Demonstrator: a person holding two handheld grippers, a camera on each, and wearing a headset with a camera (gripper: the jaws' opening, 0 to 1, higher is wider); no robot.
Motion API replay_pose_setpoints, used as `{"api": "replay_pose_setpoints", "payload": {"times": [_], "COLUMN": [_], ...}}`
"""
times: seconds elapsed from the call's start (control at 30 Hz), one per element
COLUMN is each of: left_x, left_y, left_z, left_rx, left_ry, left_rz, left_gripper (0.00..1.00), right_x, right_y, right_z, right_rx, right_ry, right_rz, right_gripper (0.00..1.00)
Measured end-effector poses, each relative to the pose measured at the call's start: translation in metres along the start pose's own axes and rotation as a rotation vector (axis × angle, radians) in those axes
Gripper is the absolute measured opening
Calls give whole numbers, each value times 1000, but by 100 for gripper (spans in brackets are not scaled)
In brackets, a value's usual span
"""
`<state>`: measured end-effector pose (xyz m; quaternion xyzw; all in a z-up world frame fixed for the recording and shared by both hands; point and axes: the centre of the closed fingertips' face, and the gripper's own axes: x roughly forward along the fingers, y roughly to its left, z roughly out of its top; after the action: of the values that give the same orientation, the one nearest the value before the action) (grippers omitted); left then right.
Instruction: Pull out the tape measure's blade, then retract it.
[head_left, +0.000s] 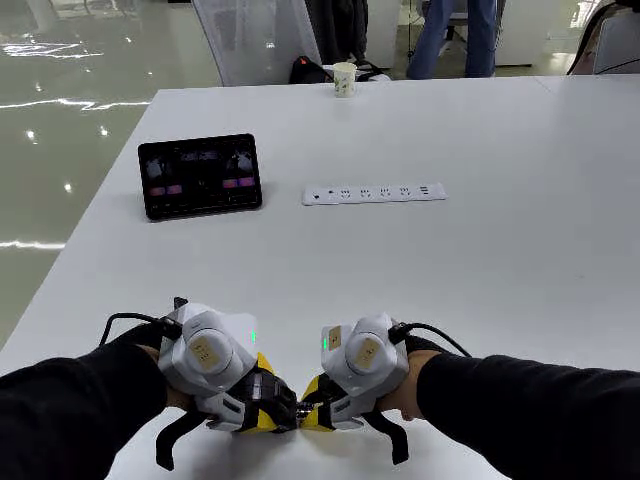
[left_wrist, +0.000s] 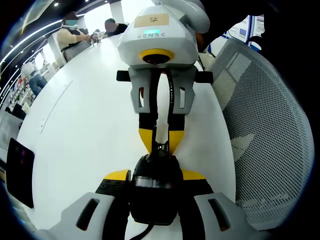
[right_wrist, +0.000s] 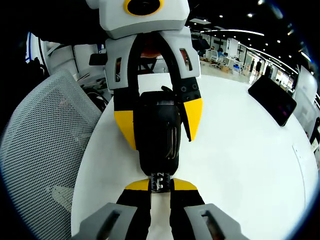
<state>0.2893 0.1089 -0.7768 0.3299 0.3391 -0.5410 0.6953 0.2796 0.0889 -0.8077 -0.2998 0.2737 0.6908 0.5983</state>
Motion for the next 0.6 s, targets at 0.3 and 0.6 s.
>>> {"api": "replay_pose_setpoints", "payload": {"times": [0.3,0.6], "left_x": [0,1], "left_y": [0,1], "left_z": [0,0], "left_rx": [1,-2], "left_ry": [4,4], "left_rz": [3,3], "left_gripper": [31,31], "right_x": [-1,-3], "right_y": [-1,-1], "right_z": [-2,-5], "right_rx": [14,13], "right_ry": [4,13], "right_rz": [-1,6], "right_gripper": [10,10]}}
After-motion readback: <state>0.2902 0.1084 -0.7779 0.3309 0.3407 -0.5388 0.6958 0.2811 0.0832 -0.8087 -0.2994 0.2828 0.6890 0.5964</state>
